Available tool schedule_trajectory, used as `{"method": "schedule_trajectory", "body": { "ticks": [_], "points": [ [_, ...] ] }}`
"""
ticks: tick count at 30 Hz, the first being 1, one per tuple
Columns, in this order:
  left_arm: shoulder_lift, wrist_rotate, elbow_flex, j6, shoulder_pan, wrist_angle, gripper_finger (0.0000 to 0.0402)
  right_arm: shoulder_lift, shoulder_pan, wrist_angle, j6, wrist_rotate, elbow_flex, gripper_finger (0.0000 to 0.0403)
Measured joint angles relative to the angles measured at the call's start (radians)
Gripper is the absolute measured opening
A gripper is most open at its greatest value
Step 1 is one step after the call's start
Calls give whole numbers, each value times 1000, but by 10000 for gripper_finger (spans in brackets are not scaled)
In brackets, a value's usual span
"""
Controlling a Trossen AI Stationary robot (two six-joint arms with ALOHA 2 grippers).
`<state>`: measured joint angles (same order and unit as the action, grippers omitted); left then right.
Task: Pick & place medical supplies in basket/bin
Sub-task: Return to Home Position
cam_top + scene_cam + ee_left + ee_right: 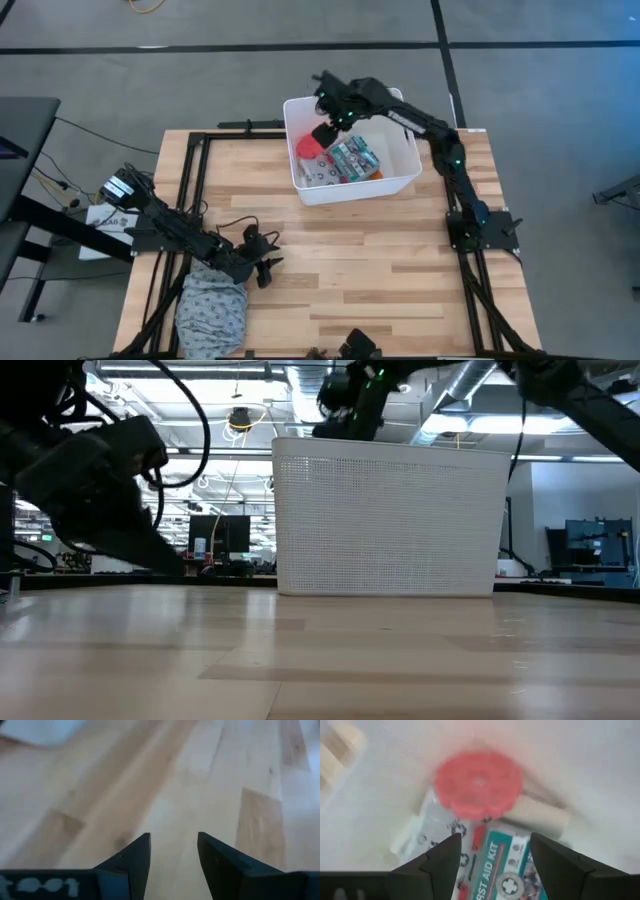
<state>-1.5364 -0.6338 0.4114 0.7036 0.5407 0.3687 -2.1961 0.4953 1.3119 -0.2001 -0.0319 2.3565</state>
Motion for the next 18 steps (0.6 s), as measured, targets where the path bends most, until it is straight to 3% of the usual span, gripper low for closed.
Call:
{"method": "schedule_trajectory", "body": {
  "ticks": [6,12,15,18],
  "points": [
    [64,-79,0,-179,-10,119,151,188,-41,-16,0,-70,-4,215],
    [327,-101,61,-482,-30,67,151,356,-156,61,94,-167,-3,204],
    [487,-156,135,-716,-29,-11,151,416,-239,161,88,-233,-3,197],
    [624,-241,228,-1014,-19,-100,151,461,-326,269,57,-367,-6,187]
  ]
}}
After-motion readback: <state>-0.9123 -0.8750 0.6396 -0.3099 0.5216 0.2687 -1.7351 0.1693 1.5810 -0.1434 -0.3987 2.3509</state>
